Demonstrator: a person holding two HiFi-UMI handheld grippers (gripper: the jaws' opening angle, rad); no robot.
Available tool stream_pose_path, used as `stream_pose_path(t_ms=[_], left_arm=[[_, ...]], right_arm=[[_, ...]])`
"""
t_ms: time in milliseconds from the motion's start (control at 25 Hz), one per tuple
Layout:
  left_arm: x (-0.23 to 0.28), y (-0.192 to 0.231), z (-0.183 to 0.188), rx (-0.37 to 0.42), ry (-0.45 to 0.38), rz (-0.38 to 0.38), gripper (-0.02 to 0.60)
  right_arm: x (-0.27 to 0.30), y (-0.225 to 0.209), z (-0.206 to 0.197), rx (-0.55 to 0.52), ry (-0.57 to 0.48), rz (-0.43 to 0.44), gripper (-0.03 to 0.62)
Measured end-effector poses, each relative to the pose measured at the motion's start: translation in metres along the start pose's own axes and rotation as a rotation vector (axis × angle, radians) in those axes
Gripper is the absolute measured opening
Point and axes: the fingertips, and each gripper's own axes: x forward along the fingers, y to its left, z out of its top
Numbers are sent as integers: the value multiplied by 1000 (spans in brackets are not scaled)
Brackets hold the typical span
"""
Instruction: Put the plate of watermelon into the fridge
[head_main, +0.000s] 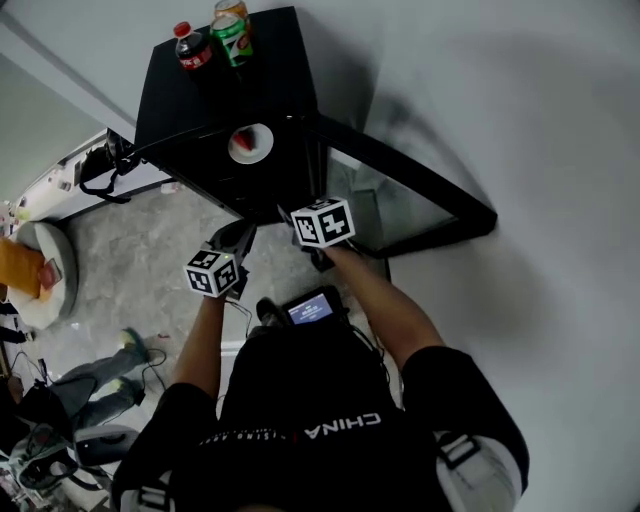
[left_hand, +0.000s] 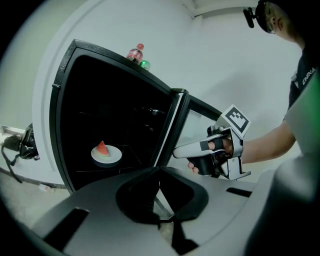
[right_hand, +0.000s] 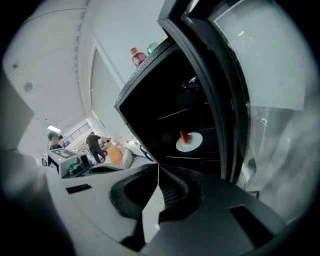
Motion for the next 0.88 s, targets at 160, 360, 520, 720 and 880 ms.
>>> stream_pose_path(t_ms=[160, 360, 520, 720, 880], left_arm=[[-3, -13, -30, 23, 45, 23, 12], [-14, -5, -50, 26, 57, 22, 12], [-43, -12, -58, 66, 47, 3, 12], [-101, -17, -101, 91, 64, -14, 14], [-140, -13, -146, 91, 70, -11, 14]], right_arm=[[-9, -6, -18, 21, 5, -3, 17], [-5, -1, -47, 20, 27, -24, 17], [-9, 17, -63, 48, -5, -67, 17], [-9, 62, -105, 94, -49, -94, 17], [-5, 88, -149, 97, -61, -110, 17]])
